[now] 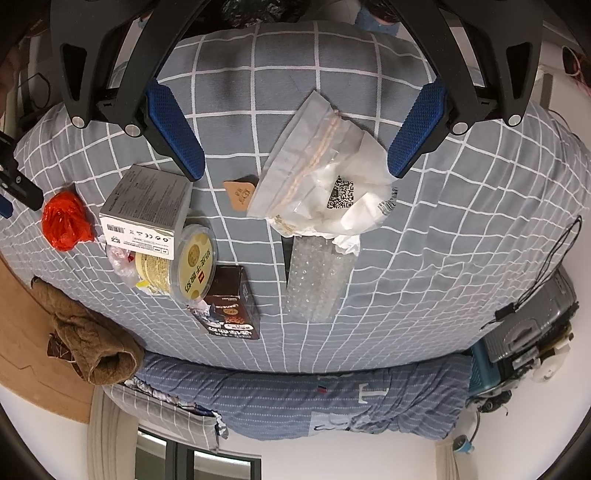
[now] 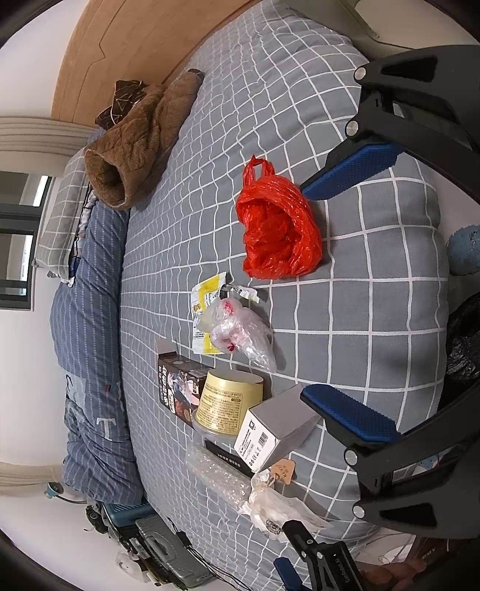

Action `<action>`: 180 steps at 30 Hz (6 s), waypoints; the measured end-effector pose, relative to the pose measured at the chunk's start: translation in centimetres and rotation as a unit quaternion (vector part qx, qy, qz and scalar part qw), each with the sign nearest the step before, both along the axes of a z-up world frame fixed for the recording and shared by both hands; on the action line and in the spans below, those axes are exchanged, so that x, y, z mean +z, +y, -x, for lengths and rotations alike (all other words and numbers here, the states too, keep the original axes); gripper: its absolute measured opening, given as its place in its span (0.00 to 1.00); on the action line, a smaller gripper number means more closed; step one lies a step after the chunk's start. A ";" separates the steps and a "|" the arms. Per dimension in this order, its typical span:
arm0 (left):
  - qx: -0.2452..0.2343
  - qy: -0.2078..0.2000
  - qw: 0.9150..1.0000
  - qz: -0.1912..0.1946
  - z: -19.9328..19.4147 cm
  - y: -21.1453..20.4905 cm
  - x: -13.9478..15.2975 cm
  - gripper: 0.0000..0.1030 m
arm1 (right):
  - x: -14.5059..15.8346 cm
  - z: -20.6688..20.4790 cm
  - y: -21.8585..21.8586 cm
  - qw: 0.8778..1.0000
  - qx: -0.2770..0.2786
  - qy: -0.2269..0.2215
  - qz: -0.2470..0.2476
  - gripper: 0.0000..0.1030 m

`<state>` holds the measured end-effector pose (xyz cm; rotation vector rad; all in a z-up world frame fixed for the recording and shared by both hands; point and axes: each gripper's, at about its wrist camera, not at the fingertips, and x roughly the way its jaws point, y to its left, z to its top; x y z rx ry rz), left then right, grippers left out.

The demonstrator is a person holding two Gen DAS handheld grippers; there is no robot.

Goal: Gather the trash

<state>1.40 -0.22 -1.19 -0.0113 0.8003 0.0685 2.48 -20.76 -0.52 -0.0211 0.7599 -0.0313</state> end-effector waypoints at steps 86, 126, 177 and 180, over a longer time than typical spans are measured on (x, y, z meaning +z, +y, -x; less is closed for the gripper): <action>0.017 0.055 0.998 0.007 -6.8 3.3 -4.9 0.79 | -6.2 -9.5 -5.2 0.996 -0.058 0.074 0.000 0.61; 0.001 0.002 1.000 0.031 -2.2 4.0 1.6 0.53 | -0.3 -3.9 -0.3 1.000 -0.003 0.011 -0.007 0.23; -0.018 0.007 0.998 0.054 12.3 -0.1 4.7 0.53 | 5.1 11.9 6.4 0.998 0.047 -0.007 -0.035 0.21; -0.018 0.008 0.998 0.052 13.2 -0.2 4.8 0.53 | 5.4 13.0 6.8 0.998 0.048 -0.009 -0.034 0.21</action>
